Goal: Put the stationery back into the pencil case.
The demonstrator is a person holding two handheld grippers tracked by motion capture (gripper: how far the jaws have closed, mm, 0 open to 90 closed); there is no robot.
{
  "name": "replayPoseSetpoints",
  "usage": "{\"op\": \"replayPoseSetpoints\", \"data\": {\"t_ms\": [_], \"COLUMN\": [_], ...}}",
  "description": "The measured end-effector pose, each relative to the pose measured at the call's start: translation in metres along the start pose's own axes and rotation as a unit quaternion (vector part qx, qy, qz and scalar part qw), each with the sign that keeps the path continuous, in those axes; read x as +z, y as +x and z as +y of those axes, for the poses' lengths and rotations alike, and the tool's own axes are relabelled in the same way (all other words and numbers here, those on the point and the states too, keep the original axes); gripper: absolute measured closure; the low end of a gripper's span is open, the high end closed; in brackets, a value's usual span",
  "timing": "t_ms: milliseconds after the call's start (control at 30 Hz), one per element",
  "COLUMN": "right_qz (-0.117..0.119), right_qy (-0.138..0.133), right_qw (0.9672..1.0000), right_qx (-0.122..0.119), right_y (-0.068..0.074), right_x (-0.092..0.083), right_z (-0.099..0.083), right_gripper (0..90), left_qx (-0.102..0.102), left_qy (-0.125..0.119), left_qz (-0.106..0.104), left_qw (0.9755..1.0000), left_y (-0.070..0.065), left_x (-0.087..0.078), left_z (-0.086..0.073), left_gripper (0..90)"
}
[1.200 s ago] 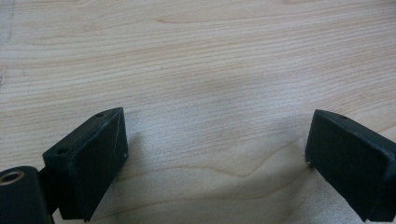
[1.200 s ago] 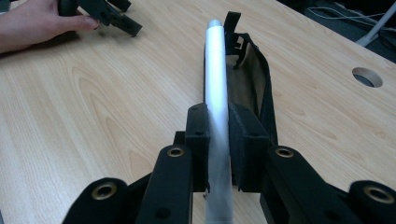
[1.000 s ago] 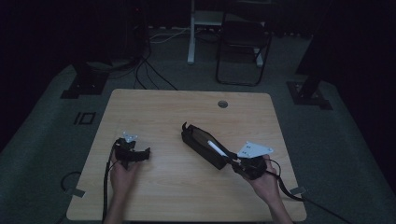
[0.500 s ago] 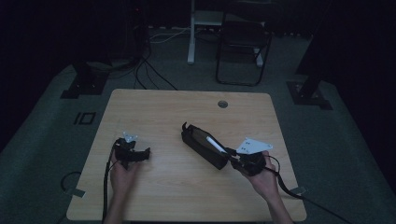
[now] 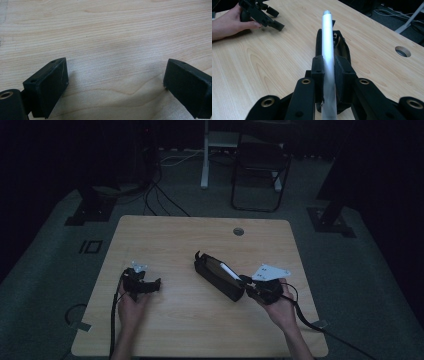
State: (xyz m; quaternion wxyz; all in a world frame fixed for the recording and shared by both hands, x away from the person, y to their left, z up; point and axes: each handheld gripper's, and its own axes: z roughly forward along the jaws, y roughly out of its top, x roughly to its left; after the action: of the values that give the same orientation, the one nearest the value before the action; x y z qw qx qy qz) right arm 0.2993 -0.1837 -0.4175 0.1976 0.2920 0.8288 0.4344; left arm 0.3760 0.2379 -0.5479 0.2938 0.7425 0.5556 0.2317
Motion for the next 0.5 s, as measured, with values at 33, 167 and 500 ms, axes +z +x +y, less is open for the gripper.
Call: {"op": "replayPoseSetpoints", "data": {"t_ms": [33,167,500], "right_qz": [0.0,0.0,0.001], "right_qy": [0.0,0.0,-0.004], "right_qw": [1.0,1.0,1.0], "right_qx": [0.003,0.005,0.002], "right_y": [-0.0008,-0.0015,-0.0025], "right_x": [0.0011,0.0024,0.0057], "right_z": [0.0004,0.0011,0.0079], "right_gripper": [78.6,78.6,78.6], "left_qx": [0.0,0.0,0.0], "left_qy": [0.0,0.0,0.0], "left_qz": [0.0,0.0,0.0], "left_qw": [1.0,1.0,1.0], "left_y": [0.0,0.0,0.0], "left_x": [0.0,0.0,0.0], "left_z": [0.0,0.0,0.0], "left_gripper": [6.2,6.2,6.2]}}
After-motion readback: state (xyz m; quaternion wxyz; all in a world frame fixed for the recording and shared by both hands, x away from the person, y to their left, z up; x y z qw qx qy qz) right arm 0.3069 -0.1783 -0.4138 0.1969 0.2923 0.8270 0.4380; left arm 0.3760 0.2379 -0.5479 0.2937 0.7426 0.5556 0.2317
